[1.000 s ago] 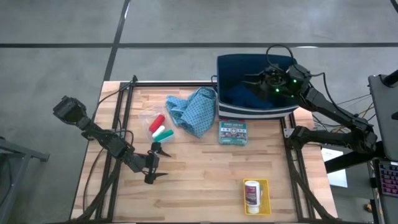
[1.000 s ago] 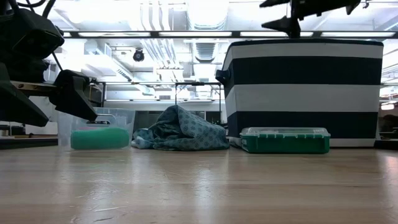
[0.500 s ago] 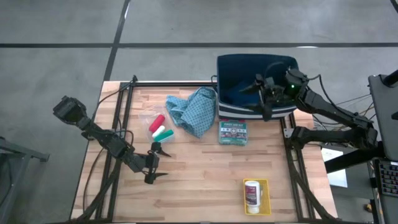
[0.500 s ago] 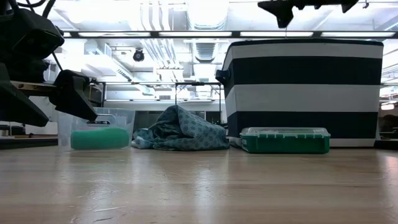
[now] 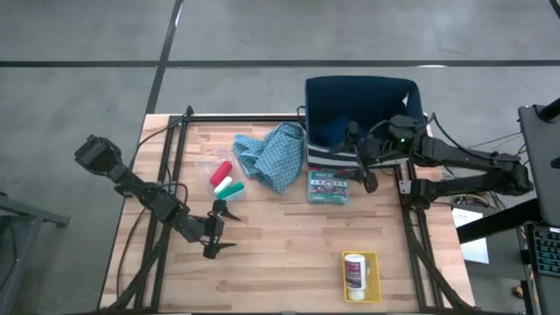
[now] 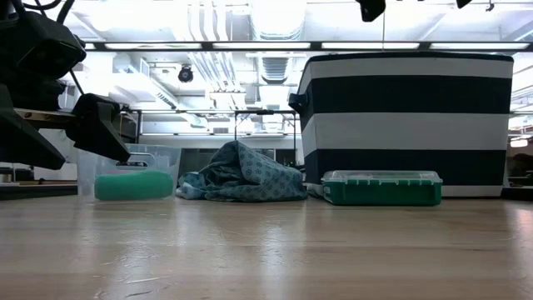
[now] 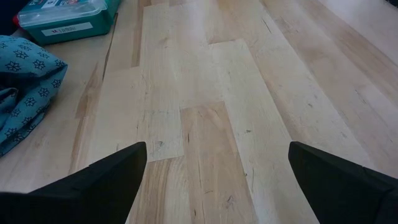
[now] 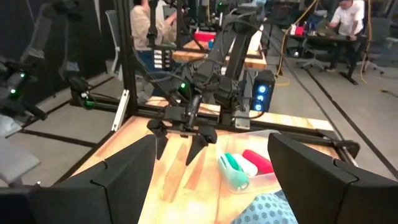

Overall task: Pick & place medical supplies in basket/bin
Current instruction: Put the light blue patient gown into the blue bin

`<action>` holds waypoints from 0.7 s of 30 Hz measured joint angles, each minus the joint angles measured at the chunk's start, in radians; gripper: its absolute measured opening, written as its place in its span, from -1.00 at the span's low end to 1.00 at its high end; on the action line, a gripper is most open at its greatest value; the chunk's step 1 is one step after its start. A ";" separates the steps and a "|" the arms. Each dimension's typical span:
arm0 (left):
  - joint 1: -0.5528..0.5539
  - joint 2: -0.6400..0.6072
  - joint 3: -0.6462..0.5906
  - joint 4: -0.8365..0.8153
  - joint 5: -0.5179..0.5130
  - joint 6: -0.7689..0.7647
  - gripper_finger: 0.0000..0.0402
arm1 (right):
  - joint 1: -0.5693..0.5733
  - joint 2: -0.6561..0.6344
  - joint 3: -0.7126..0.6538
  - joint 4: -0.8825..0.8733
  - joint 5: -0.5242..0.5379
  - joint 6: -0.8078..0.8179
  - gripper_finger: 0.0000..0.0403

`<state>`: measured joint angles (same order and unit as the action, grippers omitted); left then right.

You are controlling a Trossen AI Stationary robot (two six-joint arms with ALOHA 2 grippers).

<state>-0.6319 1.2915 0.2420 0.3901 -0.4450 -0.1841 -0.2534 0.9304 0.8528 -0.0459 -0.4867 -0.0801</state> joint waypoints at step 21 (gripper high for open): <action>0.000 0.000 0.000 0.000 0.000 0.000 0.99 | 0.216 0.293 0.000 0.304 0.314 0.076 0.45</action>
<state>-0.6319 1.2914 0.2420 0.3900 -0.4450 -0.1840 -0.0376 1.2235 0.8524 0.2585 -0.1724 -0.0045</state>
